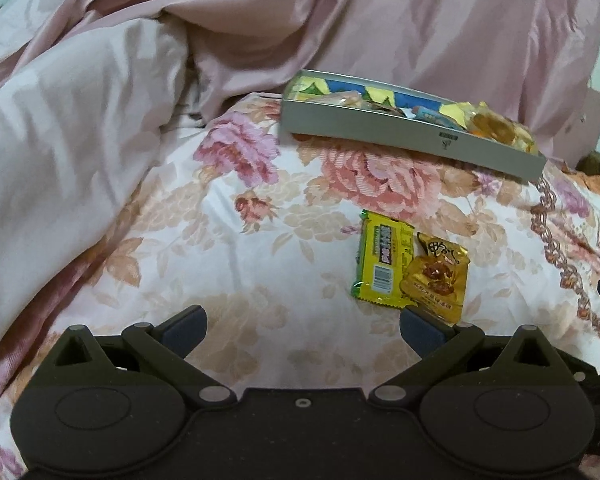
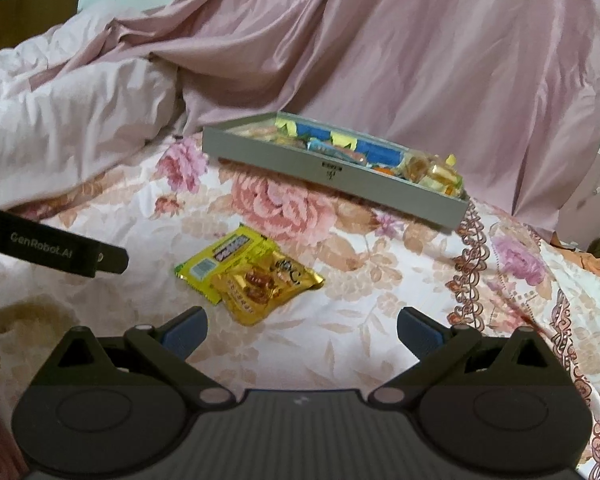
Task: Organize snacks
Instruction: 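Move both open tools back toward the yellow bar and gold pouch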
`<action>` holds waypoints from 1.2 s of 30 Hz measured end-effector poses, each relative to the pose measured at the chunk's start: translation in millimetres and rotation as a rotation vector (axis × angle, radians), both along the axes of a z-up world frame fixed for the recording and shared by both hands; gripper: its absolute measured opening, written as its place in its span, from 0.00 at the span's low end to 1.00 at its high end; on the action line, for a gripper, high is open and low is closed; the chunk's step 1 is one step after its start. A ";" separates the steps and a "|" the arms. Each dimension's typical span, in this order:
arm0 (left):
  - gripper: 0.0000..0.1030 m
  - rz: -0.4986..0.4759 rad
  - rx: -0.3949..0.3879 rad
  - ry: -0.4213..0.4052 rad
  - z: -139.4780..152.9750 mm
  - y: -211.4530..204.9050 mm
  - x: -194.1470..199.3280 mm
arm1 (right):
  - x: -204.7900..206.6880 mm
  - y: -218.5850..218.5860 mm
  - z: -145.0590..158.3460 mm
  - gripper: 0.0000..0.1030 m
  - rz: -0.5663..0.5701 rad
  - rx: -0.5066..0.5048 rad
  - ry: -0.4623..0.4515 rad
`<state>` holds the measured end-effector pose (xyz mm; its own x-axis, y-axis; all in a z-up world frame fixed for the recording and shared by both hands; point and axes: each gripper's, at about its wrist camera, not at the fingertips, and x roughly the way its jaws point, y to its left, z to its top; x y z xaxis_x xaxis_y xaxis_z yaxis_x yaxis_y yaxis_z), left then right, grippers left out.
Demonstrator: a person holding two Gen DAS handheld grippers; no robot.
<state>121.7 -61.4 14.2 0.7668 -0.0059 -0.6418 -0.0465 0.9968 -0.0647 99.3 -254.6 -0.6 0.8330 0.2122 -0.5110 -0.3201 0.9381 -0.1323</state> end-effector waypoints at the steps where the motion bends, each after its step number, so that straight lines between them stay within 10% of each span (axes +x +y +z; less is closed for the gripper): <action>1: 0.99 -0.006 0.006 0.001 -1.1 -1.7 2.8 | 1.1 1.2 -1.7 1.00 0.000 -0.009 0.008; 18: 0.99 -0.065 0.060 0.014 -14.4 -2.0 65.5 | 25.9 11.2 -18.5 1.00 -0.033 -0.052 0.033; 36: 0.99 0.002 0.102 -0.035 -20.7 30.2 88.6 | 104.6 27.3 -41.6 1.00 -0.109 0.151 0.102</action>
